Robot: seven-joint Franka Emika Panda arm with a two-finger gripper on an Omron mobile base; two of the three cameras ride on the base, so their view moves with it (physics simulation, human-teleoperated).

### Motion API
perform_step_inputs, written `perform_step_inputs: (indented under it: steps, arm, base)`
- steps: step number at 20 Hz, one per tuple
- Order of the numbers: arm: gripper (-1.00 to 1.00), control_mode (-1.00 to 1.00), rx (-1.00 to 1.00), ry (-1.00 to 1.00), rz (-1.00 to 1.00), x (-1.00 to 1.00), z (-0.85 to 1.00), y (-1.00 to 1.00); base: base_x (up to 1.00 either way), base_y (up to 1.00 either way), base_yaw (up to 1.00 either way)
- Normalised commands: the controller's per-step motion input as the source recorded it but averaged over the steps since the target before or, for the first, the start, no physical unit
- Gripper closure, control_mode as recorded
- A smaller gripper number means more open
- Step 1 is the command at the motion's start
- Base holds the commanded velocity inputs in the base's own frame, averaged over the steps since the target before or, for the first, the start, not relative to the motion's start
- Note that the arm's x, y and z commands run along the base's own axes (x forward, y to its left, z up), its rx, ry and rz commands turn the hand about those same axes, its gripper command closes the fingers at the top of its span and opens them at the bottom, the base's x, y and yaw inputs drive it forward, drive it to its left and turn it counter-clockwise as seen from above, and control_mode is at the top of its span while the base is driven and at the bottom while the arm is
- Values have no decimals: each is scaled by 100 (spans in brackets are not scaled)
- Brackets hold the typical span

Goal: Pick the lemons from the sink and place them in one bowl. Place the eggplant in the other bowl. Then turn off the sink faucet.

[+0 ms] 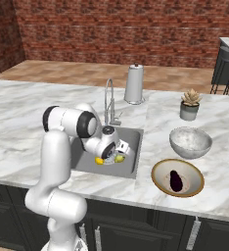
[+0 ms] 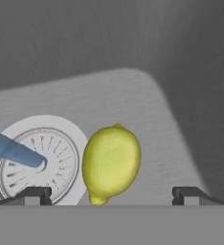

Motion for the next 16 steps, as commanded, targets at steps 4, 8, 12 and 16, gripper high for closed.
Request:
perform_step_inputs:
  steps: [4, 8, 12, 16]
  arm:
    - [-100, -100, 0, 3, 0, 15, -24, -3]
    - [-100, -100, 0, 5, 0, 12, -24, -2]
    - [-100, -100, 0, 4, 0, 8, -20, 0]
    - [-100, -100, 0, 0, 0, 4, -8, 0]
  base:
    - [0, 0, 0]
    - [0, 0, 0]
    - [0, 0, 0]
    - [0, 0, 0]
